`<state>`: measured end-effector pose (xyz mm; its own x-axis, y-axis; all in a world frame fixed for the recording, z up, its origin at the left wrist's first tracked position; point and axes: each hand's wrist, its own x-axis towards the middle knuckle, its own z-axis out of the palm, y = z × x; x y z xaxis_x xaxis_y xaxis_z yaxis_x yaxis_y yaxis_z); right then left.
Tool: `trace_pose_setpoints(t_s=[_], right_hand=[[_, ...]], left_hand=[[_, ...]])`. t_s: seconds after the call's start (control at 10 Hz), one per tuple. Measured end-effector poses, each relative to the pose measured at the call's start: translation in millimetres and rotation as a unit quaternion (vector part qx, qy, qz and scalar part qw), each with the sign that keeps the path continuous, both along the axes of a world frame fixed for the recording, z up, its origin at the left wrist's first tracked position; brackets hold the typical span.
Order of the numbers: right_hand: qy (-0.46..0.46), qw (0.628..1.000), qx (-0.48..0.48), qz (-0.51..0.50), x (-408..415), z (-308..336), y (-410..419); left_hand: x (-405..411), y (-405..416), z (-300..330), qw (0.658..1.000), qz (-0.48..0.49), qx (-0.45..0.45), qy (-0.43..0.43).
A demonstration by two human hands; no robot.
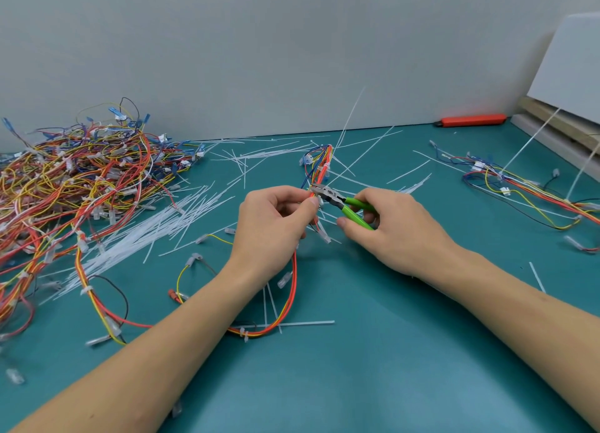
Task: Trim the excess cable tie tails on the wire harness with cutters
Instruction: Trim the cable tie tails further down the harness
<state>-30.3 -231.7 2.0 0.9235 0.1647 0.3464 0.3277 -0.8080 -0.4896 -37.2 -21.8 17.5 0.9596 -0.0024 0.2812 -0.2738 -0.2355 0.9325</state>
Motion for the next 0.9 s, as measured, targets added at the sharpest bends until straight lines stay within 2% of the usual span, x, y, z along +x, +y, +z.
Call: trace_pose_setpoints(t_s=[0.9], right_hand=[[0.006, 1.0, 0.002, -0.006, -1.0, -1.6, 2.1]], left_hand=[[1.4, 1.1, -2.6, 1.0, -0.003, 0.014, -0.015]])
